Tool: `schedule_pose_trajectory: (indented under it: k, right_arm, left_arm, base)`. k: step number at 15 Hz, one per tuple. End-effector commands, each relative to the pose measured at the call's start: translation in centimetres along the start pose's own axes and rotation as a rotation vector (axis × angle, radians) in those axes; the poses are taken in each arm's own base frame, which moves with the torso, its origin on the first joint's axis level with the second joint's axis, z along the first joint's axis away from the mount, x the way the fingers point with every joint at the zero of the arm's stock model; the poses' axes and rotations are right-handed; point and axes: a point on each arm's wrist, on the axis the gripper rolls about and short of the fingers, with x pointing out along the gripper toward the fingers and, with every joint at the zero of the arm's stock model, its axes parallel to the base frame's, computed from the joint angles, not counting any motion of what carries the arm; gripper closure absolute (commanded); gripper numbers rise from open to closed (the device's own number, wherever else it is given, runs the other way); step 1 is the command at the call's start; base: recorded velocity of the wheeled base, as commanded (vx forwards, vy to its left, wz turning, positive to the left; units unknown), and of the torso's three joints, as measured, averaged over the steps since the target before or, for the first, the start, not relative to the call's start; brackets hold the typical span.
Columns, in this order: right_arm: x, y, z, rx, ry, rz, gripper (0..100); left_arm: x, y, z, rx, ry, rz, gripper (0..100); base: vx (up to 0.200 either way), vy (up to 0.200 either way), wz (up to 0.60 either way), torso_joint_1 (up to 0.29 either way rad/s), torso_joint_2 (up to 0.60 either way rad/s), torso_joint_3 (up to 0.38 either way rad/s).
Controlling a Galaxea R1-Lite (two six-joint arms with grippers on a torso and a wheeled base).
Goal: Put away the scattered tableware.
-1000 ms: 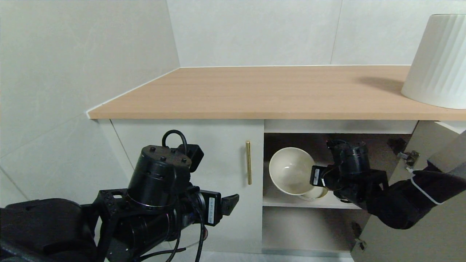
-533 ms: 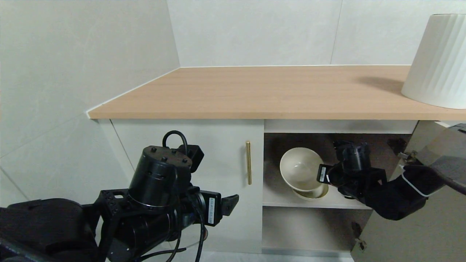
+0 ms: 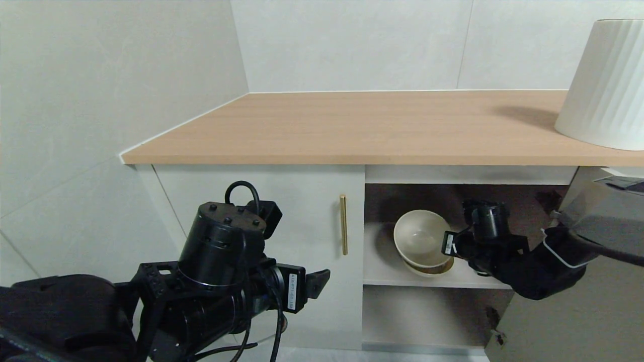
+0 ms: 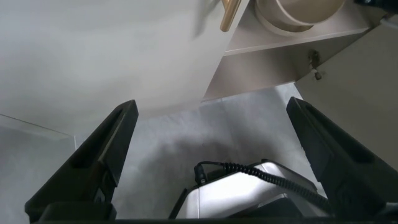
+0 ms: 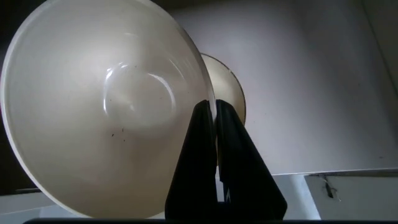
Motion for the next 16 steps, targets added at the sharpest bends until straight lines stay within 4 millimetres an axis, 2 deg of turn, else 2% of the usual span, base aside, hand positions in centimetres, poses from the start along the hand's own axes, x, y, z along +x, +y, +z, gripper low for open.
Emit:
schedule_pose_trajectory:
  k: [1,9,10,16]
  right_arm:
    - [0.8,-0.5,-0.4,-0.003,0.011,-0.016,100]
    - [2.0,-1.0,-1.0,-0.004,0.026,-0.038,100]
    - [2.0,-1.0,-1.0,-0.004,0.026,-0.039,0]
    - [1.9,-1.0,-1.0,-0.003,0.025,-0.037,0]
  left_arm:
    - [0.0,0.0,0.0,0.0,0.001,0.001,0]
    - [0.1,0.0,0.0,0.0,0.002,0.003,0]
    - [0.1,0.0,0.0,0.0,0.002,0.003,0]
    - [0.1,0.0,0.0,-0.001,0.0,0.002,0]
  base:
    - [0.0,0.0,0.0,0.0,0.0,0.0]
    - [0.0,0.0,0.0,0.0,0.0,0.0]
    - [0.0,0.0,0.0,0.0,0.0,0.0]
    - [0.0,0.0,0.0,0.0,0.0,0.0]
